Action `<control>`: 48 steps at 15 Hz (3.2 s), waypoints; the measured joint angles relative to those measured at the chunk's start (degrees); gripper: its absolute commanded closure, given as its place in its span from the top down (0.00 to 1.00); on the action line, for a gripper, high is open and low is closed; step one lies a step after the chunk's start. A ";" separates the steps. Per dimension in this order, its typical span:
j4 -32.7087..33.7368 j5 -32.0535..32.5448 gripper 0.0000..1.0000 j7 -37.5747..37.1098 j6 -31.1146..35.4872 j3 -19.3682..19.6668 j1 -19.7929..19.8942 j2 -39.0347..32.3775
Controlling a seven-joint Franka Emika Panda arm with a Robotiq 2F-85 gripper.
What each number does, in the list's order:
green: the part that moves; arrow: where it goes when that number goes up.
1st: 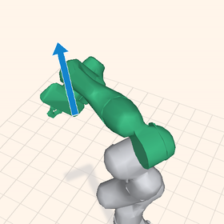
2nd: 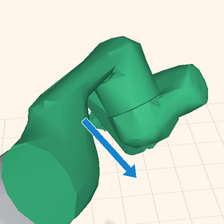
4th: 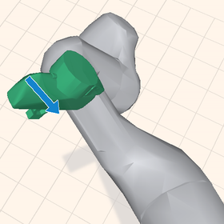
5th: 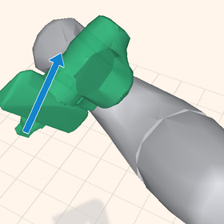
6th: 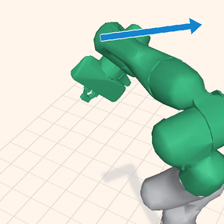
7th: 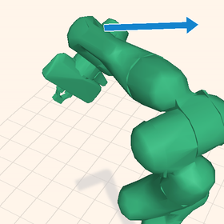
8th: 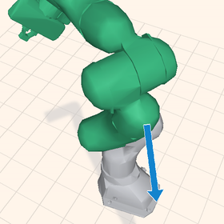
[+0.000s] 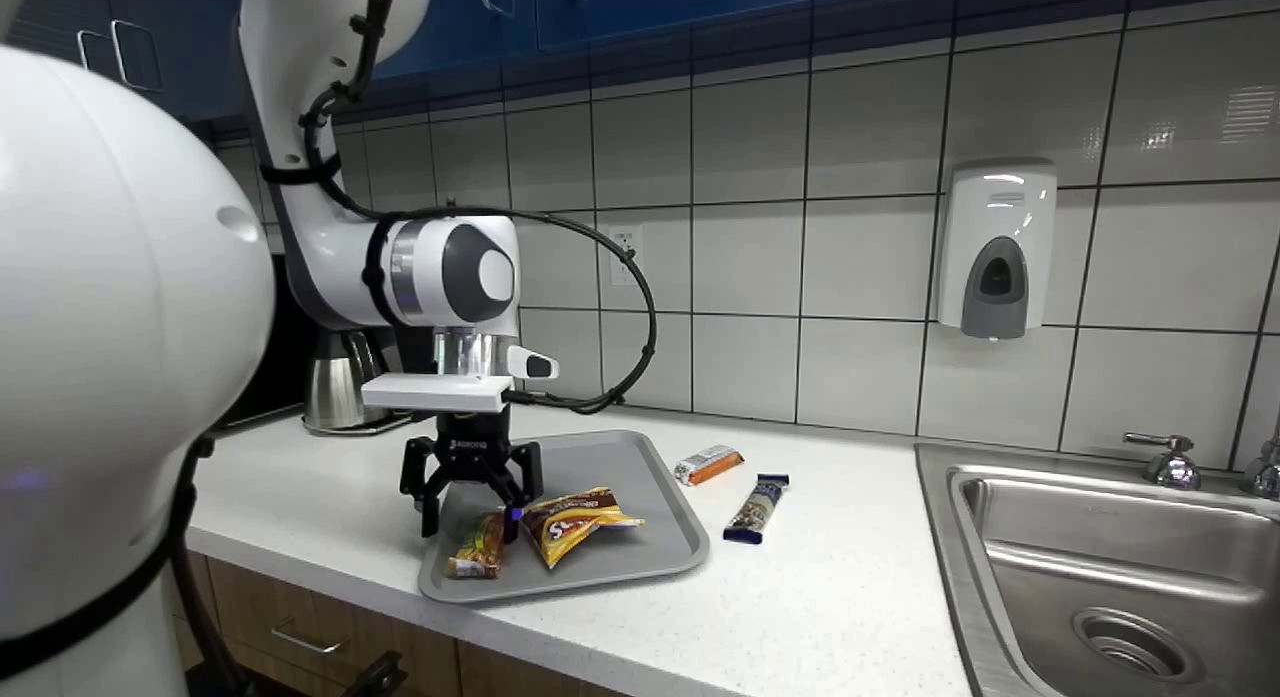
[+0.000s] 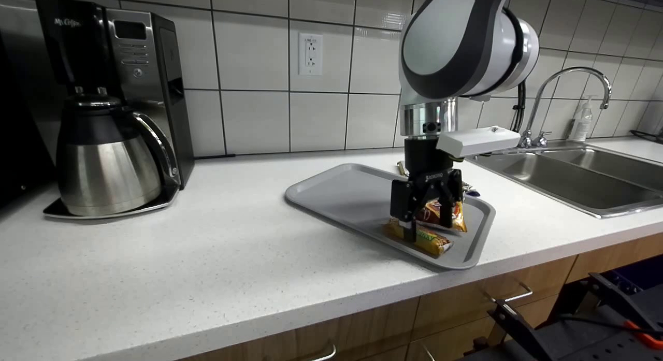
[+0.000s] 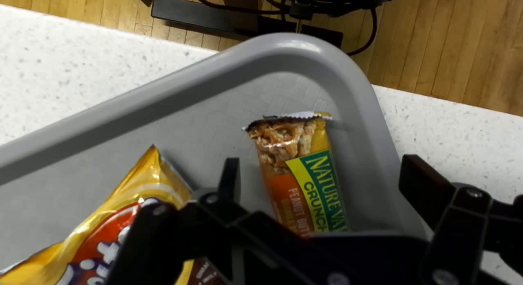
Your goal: Remove the two small packets from the grey tray.
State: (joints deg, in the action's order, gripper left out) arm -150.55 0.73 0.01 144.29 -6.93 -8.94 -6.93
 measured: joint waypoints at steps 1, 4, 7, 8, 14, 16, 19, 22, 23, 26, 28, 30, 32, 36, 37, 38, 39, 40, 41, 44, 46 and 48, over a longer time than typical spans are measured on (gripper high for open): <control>0.05 -0.09 1.00 -0.03 0.08 0.00 0.00 -0.31; 0.40 -0.22 1.00 -0.37 0.77 0.00 0.00 -1.24; 0.99 -0.22 1.00 -1.12 2.14 0.00 0.00 -2.00; 1.20 -0.22 1.00 -1.36 2.52 0.00 0.00 -2.29; 2.18 -0.22 0.75 -2.40 4.39 0.02 0.00 -3.96; 2.48 -0.22 0.66 -2.78 4.89 0.06 0.00 -4.38; 2.71 -0.22 0.42 -3.42 5.87 0.10 0.00 -4.59; 2.73 -0.22 0.19 -3.95 6.54 0.12 0.00 -4.86; 2.77 -0.22 0.19 -4.03 6.67 0.12 0.01 -4.90; 2.97 -0.22 0.19 -4.10 6.78 0.15 0.01 -4.91; 3.16 -0.21 0.19 -4.10 7.14 0.21 0.01 -4.91; 3.56 -0.20 0.19 -4.10 7.50 0.27 0.01 -4.89; 4.10 -0.19 0.19 -4.10 7.77 0.27 0.01 -4.81; 4.97 -0.15 0.19 -4.10 8.04 0.27 0.00 -4.17; 5.09 -0.12 0.19 -4.10 8.09 0.26 0.00 -3.91; 5.20 -0.08 0.19 -4.10 8.10 0.24 -0.01 -3.60; 5.30 -0.03 0.19 -4.10 8.10 0.21 -0.03 -3.30; 5.38 0.00 0.19 -4.10 8.10 0.19 -0.10 -2.94; 5.47 0.21 0.19 -4.10 8.12 0.17 -0.23 -2.57; 5.80 1.42 0.19 -4.42 8.12 0.09 -1.03 -1.47; 6.22 2.31 0.19 -5.11 8.12 0.02 -1.92 -0.98; 6.86 3.34 0.19 -6.11 8.10 -0.11 -2.91 -0.73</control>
State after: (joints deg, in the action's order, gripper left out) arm -143.69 4.08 -6.10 152.40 -7.04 -11.85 -7.66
